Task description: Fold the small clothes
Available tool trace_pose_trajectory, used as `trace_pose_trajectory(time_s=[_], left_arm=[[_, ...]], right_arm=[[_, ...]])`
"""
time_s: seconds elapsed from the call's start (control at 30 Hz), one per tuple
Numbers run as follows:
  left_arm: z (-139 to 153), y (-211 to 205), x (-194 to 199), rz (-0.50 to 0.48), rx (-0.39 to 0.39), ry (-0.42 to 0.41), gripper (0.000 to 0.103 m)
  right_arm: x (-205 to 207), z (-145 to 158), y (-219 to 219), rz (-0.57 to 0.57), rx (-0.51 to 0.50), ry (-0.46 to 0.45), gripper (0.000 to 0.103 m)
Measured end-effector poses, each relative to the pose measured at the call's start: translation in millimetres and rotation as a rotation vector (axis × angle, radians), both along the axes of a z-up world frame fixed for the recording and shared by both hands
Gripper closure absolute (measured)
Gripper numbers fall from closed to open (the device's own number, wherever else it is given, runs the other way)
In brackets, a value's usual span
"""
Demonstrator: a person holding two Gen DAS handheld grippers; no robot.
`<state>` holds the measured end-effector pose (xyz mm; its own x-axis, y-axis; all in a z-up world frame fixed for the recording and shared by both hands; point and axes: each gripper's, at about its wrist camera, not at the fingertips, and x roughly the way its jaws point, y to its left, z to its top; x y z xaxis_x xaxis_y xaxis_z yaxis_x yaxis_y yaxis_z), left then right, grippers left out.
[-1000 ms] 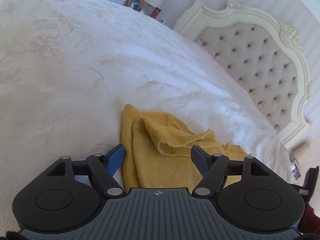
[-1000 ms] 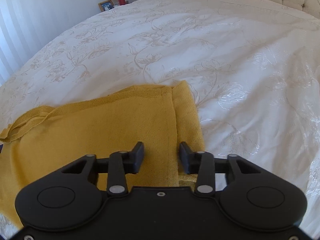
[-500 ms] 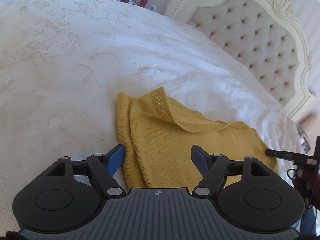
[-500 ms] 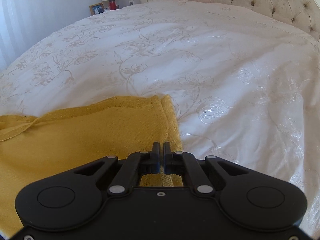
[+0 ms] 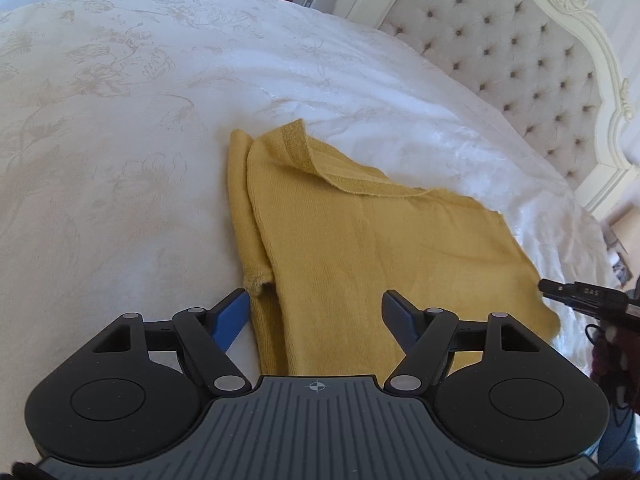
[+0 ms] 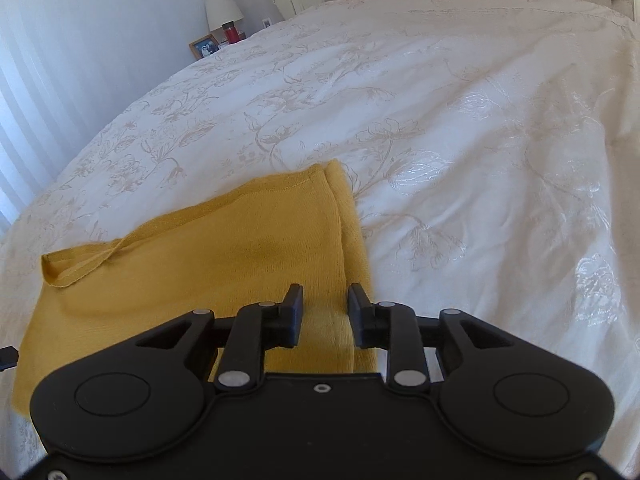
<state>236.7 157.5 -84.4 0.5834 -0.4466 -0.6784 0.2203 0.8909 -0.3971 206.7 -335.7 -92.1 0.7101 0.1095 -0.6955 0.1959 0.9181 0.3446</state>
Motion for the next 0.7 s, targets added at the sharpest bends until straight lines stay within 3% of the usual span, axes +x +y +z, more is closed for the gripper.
trace_pose_trajectory(time_s=[0.2, 0.47, 0.6, 0.7], left_arm=[[-9, -10, -16, -0.015, -0.003, 0.039, 0.033], [-8, -17, -21, -0.012, 0.029, 0.011, 0.034], [6, -27, -34, 0.022, 0.172, -0.075, 0.034], [12, -34, -42, -0.009, 0.219, -0.134, 0.034]], right_arm=[[-27, -6, -3, 0.045, 0.050, -0.028, 0.066], [-39, -10, 1, 0.091, 0.073, -0.060, 0.066], [-41, -11, -1, 0.089, 0.085, -0.070, 0.066], [-40, -12, 0, 0.101, 0.082, -0.073, 0.066]])
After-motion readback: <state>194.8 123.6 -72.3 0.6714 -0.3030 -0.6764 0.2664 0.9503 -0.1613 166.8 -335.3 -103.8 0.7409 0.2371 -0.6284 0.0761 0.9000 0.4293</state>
